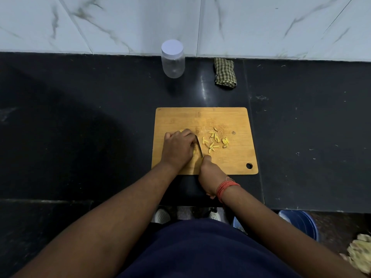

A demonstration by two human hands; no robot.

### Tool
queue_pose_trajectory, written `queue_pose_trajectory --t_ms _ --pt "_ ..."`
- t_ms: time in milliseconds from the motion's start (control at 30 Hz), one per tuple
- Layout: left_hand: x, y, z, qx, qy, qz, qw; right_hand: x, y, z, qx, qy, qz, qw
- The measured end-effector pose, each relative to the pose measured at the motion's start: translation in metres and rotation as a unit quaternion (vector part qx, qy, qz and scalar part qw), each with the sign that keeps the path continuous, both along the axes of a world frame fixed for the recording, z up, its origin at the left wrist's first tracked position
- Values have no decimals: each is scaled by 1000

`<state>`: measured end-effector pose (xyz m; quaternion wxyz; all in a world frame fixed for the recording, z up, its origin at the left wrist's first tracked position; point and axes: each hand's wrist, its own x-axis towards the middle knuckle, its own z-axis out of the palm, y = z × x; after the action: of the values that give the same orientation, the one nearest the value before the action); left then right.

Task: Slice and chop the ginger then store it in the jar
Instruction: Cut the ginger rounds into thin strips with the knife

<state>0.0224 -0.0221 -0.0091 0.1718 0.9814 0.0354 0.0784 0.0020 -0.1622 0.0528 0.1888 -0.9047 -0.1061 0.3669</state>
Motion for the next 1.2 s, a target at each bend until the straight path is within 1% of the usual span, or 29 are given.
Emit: queue_pose_trajectory --t_ms 167,333,433,567,767,833,900,967,1100,1200 --pt "-1 -3 1 4 5 11 1000 -10 -9 -3 -15 14 -3 1000" --pt "-1 -4 3 -1 12 7 1000 -18 -27 -3 -16 27 18 999" --pt "-2 -4 3 -9 8 14 1000 -17 -39 1 13 35 2 999" --pt "-5 -5 1 -17 8 35 999 -5 -38 7 52 -10 -39 998" --pt "-25 4 -6 -17 -36 96 995 2 -23 2 57 30 -14 998" --pt "-30 10 -7 -15 -33 113 993 2 -27 -2 56 27 -27 998" --pt "-34 17 -8 -18 -32 124 992 2 -34 -5 57 3 -48 997" --pt "-38 21 -8 -19 -31 134 990 0 -37 -8 55 -23 -37 998" --pt "-41 26 -8 -21 -13 148 989 -6 -35 -13 54 -10 -4 998" --pt "-43 30 -8 -15 -5 142 990 -1 -36 -13 55 -5 -37 998"
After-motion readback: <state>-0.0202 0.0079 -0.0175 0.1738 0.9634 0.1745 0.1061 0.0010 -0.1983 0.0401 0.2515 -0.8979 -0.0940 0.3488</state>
